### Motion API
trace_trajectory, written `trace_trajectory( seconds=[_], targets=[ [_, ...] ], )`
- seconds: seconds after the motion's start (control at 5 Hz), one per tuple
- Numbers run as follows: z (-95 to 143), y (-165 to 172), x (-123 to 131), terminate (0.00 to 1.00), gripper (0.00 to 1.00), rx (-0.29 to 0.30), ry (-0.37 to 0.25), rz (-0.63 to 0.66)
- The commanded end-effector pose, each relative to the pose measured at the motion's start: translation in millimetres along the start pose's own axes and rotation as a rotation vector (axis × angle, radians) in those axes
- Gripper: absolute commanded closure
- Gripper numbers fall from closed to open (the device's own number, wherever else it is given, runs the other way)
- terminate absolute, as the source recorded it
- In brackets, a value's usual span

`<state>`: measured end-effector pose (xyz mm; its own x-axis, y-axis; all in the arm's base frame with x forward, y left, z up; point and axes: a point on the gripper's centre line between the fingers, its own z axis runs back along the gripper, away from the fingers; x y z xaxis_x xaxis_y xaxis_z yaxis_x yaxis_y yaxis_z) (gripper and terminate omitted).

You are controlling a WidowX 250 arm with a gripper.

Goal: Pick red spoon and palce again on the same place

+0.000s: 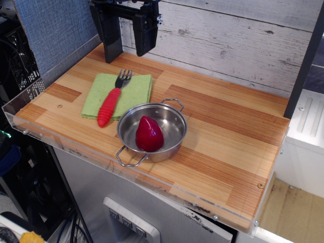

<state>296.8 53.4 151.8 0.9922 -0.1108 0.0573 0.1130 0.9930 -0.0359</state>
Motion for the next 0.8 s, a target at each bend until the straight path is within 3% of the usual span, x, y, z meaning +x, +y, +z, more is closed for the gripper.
trace_trajectory(
  seconds=[0.0,0.2,0.6],
  targets=[
    [0.0,0.0,0.0,0.00,0.00,0.000,0.000,0.000],
    [0.1,22.5,-1.2,0.00,0.00,-0.010,-0.012,0.086],
    [-27.7,67.5,-19.8,0.00,0.00,0.026,0.015,0.194]
  ],
)
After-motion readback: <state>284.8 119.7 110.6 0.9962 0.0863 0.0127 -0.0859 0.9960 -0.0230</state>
